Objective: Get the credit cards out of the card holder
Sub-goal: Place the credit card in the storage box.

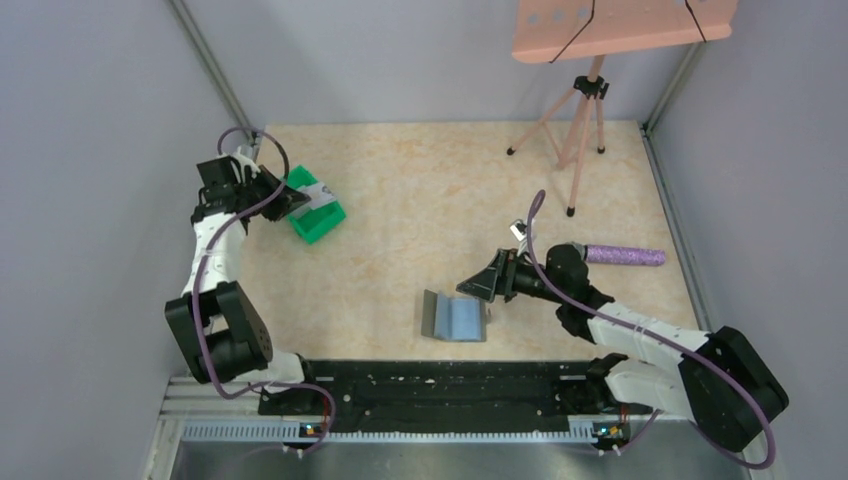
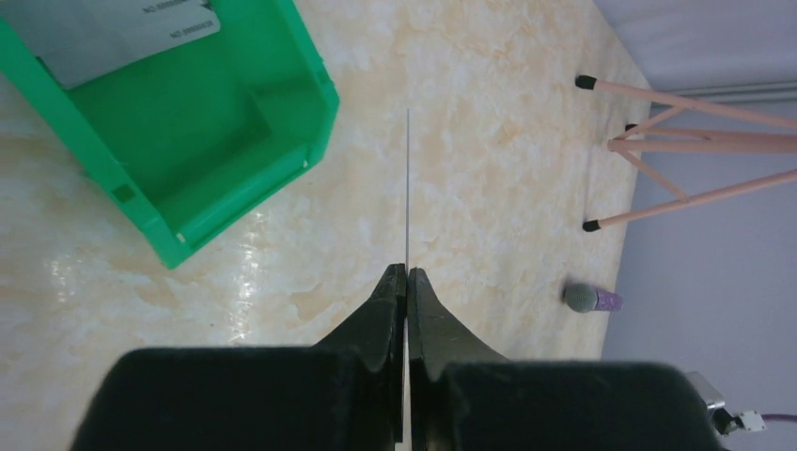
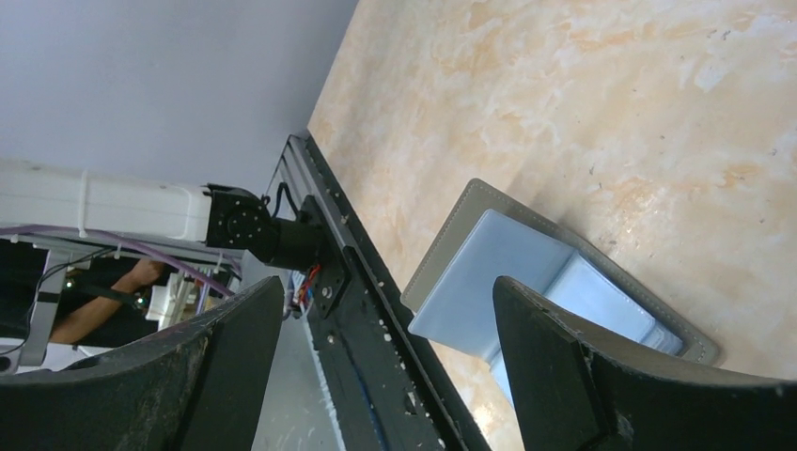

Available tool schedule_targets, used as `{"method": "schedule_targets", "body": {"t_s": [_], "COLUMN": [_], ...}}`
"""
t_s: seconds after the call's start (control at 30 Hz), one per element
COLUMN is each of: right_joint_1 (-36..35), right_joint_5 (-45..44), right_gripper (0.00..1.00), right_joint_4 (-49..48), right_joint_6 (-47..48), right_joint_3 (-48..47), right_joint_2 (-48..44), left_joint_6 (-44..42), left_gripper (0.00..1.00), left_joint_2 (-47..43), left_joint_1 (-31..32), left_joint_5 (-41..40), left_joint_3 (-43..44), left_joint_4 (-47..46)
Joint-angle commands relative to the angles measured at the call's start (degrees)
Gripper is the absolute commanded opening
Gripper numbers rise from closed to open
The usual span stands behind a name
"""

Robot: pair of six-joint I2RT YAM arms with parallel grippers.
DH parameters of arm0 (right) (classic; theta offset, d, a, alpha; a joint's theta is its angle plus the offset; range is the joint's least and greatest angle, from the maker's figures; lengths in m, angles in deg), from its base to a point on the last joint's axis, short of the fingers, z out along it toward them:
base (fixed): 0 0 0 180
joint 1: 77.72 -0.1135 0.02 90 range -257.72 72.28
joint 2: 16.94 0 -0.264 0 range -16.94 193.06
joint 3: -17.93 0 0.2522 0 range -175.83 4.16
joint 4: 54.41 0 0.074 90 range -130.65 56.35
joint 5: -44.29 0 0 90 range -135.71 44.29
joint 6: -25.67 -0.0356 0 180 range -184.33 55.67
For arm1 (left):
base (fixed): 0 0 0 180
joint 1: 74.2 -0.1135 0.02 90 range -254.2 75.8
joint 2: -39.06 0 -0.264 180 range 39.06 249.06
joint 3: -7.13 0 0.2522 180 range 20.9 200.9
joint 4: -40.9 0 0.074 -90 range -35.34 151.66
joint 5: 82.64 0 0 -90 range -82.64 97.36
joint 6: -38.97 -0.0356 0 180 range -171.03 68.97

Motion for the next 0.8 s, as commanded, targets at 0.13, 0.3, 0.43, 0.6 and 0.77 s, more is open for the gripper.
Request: {"method": "schedule_targets", "body": {"t_s": [0.13,0.3,0.43,0.6,0.77], "right_joint_1": [0.4,0.4,0.4,0.4,0.5], "right_joint_5": [4.8,5.3,5.9,5.7,5.6], "right_gripper": [0.81,0.81,0.81,0.81,0.81], "right_joint_4": [-4.1,-4.9,-3.9,-2.8,-1.2], "right_joint_6": [-0.4,-0.7,0.1,1.3,2.5], "right_joint_3": [-2.0,-2.1,-2.9,-4.0,-5.2], "right_joint_2": [2.3,2.9,3.4,3.6,3.6], "left_joint_6": [-2.9,-4.0,-4.2,-3.5,-1.2], "left_gripper": [0.00,0.00,0.00,0.00,0.00], "left_joint_2": [8.3,14.1,18.2,22.7,24.8], "left_joint_1": [-6.5,-9.0,-10.2,-10.2,-10.2], "left_joint_5": [6.1,4.0,2.8,2.4,1.6], "left_joint_3": [5.4,11.3,14.6,17.8,19.4], "left_joint_4": [3.0,6.7,7.7,7.5,5.1]}}
